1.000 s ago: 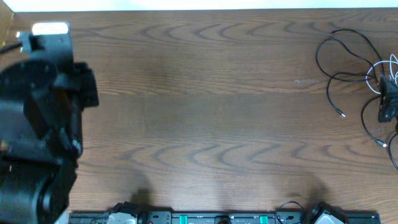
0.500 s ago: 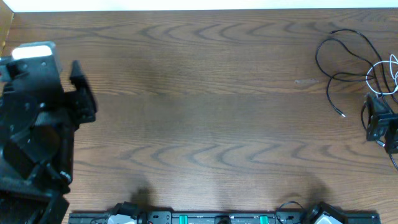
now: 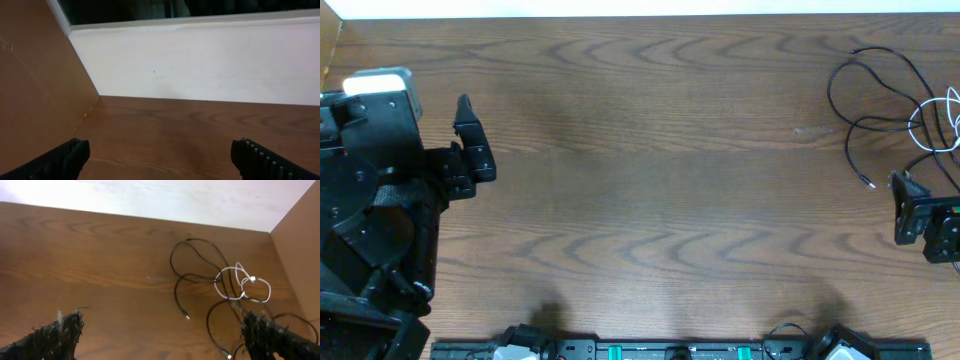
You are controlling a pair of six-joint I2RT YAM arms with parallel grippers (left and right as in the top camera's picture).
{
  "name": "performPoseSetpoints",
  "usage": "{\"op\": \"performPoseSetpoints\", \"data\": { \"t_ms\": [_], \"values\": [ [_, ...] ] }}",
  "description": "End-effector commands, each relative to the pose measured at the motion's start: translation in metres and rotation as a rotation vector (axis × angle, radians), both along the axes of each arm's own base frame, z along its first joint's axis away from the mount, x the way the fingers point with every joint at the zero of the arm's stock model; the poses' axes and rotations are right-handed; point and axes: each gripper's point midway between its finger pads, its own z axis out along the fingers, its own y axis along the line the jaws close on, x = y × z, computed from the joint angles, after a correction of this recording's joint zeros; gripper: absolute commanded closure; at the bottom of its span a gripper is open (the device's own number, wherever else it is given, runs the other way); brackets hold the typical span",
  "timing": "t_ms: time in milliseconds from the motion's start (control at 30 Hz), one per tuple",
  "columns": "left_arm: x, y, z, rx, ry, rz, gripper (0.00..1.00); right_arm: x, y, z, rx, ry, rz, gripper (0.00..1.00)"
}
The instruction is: Untangle cables
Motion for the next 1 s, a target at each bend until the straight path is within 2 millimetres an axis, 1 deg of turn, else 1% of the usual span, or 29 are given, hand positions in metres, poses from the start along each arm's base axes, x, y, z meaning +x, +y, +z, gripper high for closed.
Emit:
{"op": "performPoseSetpoints", "data": {
  "t_ms": [0, 33, 100, 267, 400, 433, 467, 533, 833, 967],
  "values": [
    [-0.001, 0.0, 0.003, -0.009, -0.011, 0.002, 0.05, -0.002, 0.003, -0.003, 0.009, 0.015, 0.009, 0.01],
    [-0.001, 0.0, 0.002, -0.025, -0.012, 0.002, 0.05, -0.003, 0.004, -0.004, 0.012, 0.019, 0.009, 0.01],
    [0.001, -0.01, 0.001, -0.091, -0.016, -0.037, 0.05, -0.003, 0.004, -0.005, 0.014, 0.022, 0.009, 0.01],
    [0.002, -0.048, 0.003, -0.249, -0.017, -0.221, 0.05, -0.003, 0.004, -0.005, 0.014, 0.022, 0.009, 0.01],
    [0.001, -0.056, 0.003, -0.325, -0.01, -0.248, 0.05, -0.003, 0.004, -0.005, 0.014, 0.022, 0.009, 0.01],
    [0.001, -0.057, 0.003, -0.328, -0.01, -0.253, 0.04, -0.003, 0.004, -0.005, 0.014, 0.022, 0.009, 0.01],
    [0.002, -0.054, 0.009, -0.323, -0.037, -0.243, 0.04, -0.003, 0.004, -0.005, 0.014, 0.022, 0.009, 0.01],
    [0.004, -0.053, 0.013, -0.324, -0.055, -0.238, 0.04, -0.003, 0.004, -0.005, 0.014, 0.022, 0.009, 0.01],
    [0.003, -0.053, 0.013, -0.34, -0.056, -0.232, 0.04, -0.003, 0.004, -0.005, 0.014, 0.022, 0.009, 0.01],
    [-0.001, -0.039, 0.015, -0.321, -0.079, -0.162, 0.04, -0.003, 0.004, -0.005, 0.014, 0.022, 0.009, 0.01]
  ]
}}
